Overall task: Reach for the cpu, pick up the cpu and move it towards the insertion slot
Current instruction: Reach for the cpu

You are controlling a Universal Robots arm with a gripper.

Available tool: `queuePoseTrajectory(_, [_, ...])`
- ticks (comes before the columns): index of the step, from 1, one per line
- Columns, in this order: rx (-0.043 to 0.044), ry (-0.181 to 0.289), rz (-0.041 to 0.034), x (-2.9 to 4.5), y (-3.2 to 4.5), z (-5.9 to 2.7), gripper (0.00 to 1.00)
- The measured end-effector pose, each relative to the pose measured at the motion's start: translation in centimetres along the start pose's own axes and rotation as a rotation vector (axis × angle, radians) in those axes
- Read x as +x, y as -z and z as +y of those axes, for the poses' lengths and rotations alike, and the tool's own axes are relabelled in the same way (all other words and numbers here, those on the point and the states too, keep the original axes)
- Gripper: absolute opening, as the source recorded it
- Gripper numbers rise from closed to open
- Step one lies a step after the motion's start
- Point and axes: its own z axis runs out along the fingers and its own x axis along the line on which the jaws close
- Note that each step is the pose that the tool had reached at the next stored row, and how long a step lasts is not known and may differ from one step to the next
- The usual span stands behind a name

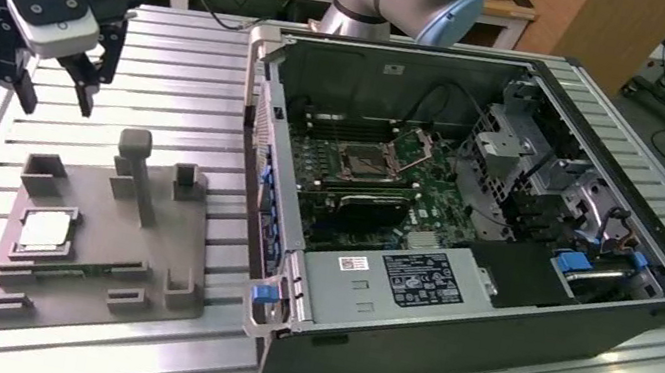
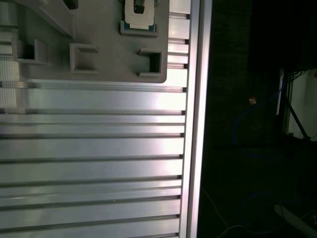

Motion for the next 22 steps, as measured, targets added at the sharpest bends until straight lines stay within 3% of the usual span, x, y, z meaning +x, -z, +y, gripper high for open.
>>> queuePoseTrajectory(18, [0.0,0.0,0.0,0.02,-0.49,-0.02,0.53])
queuePoseTrajectory(22, [0.0,0.0,-0.0001,0.3,-0.62,-0.03,0.53])
